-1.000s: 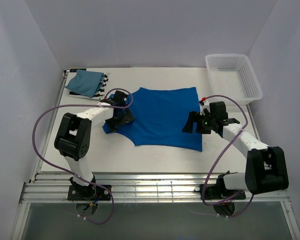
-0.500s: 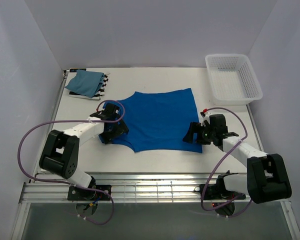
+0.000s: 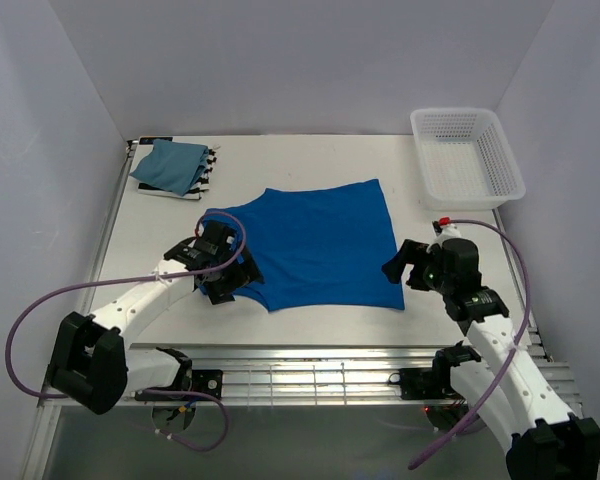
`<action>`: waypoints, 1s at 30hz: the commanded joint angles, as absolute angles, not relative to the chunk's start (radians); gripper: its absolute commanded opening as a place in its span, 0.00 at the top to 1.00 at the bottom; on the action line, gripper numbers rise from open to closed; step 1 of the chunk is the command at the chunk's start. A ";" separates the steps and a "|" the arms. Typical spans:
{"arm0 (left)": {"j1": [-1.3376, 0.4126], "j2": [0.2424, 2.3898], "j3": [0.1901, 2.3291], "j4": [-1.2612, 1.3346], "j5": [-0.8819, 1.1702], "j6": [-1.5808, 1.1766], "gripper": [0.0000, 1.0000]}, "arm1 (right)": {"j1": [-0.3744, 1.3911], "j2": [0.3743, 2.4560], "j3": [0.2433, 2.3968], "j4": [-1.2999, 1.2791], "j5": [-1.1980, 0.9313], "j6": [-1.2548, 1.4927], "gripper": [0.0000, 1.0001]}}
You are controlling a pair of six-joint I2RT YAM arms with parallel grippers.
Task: Fold and stack the tank tops
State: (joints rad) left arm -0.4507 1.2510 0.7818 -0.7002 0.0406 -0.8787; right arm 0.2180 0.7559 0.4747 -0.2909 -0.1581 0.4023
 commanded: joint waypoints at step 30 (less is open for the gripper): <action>-0.618 1.499 0.661 -0.515 0.117 -1.029 0.69 | 0.215 0.758 0.356 -0.431 -0.034 0.514 0.10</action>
